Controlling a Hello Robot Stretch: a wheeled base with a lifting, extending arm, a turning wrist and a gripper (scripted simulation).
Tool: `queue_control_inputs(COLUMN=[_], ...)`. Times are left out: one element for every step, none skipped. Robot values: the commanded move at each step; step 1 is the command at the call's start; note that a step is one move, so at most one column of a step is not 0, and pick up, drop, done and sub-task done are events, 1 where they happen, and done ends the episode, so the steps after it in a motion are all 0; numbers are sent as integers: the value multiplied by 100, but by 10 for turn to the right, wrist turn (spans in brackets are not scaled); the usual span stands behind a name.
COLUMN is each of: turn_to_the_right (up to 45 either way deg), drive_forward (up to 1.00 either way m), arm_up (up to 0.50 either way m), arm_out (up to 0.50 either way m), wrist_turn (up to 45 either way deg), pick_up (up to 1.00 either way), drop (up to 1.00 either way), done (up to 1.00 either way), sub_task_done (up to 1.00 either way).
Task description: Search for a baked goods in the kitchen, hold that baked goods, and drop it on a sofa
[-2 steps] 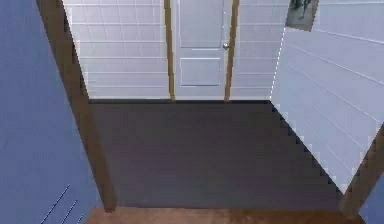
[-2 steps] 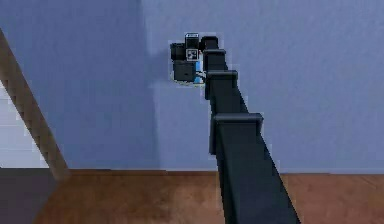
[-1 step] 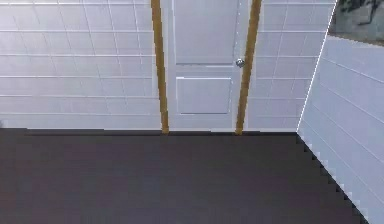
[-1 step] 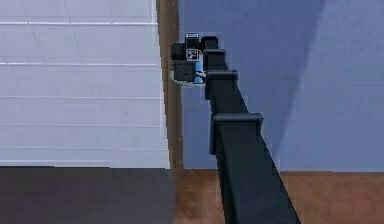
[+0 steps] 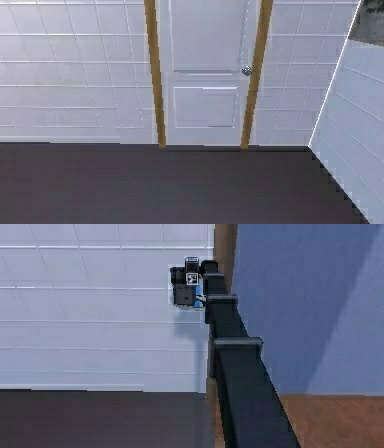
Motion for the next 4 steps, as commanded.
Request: queue_control_inputs(turn_to_the_right=[-390,0,-450,0], drive_forward=[0,45,0,100], arm_up=[0,0,0,0], arm_out=[0,0,0,0], wrist_turn=[0,0,0,0], pick_up=[0,0,0,0], drop=[0,0,0,0], done=[0,0,0,0], sub_task_done=[0,0,0,0])
